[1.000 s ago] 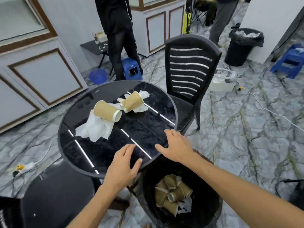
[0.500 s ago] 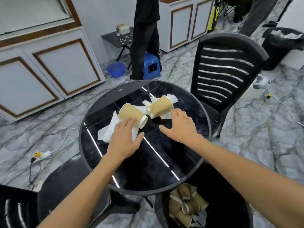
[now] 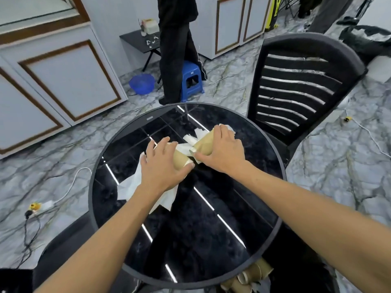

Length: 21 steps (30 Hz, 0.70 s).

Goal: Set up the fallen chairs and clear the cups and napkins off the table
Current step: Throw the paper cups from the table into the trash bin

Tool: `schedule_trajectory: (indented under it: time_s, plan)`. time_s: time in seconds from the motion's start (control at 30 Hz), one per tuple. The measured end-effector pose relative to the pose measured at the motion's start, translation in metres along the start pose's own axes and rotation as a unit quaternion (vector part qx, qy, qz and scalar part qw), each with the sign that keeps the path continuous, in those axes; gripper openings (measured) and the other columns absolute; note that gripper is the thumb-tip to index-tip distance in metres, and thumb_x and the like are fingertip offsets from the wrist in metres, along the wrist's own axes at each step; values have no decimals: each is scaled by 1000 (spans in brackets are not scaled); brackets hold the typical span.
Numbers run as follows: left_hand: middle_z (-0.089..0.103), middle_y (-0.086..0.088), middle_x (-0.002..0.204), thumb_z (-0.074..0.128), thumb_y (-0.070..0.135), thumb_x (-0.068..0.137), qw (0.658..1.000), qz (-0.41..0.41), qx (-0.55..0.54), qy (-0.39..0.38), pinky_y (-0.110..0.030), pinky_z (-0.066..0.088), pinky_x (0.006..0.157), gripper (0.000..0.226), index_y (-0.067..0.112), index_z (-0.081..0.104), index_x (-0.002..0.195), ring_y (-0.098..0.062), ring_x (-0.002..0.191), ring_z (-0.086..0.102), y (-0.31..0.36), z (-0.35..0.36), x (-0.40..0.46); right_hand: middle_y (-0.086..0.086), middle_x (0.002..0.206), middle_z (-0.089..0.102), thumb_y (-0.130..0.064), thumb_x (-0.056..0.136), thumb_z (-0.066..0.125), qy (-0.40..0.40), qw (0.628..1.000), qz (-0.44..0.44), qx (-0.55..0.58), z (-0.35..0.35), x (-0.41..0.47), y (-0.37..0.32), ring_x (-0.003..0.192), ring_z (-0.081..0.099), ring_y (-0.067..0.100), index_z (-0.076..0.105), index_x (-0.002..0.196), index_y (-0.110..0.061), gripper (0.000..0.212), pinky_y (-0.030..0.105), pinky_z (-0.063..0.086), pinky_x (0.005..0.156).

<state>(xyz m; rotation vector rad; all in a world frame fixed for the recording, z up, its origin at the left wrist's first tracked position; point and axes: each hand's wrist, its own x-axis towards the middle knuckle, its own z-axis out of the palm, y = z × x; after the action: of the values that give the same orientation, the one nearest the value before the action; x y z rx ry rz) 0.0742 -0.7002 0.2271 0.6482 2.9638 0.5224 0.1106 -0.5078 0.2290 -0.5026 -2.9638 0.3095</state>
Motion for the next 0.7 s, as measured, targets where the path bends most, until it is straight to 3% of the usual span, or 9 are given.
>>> schedule_trajectory:
  time_s: [0.13, 0.7]
  plan:
    - [25, 8, 163, 50, 85, 69, 1000, 9, 6, 8, -59, 23, 117, 91, 33, 42, 143, -30, 152, 10, -1, 5, 4, 8, 150, 37, -87, 71, 49, 0, 1000, 11, -18, 11, 3, -1, 134, 41, 30, 27, 150, -3, 118, 45, 44, 95]
    - [44, 3, 151, 63, 72, 70, 996, 51, -16, 74, -52, 34, 109, 77, 26, 56, 131, -31, 138, 29, -6, 12, 1, 9, 136, 51, -88, 67, 47, 39, 999, 31, -11, 18, 0, -4, 121, 49, 31, 37, 144, -2, 116, 44, 46, 87]
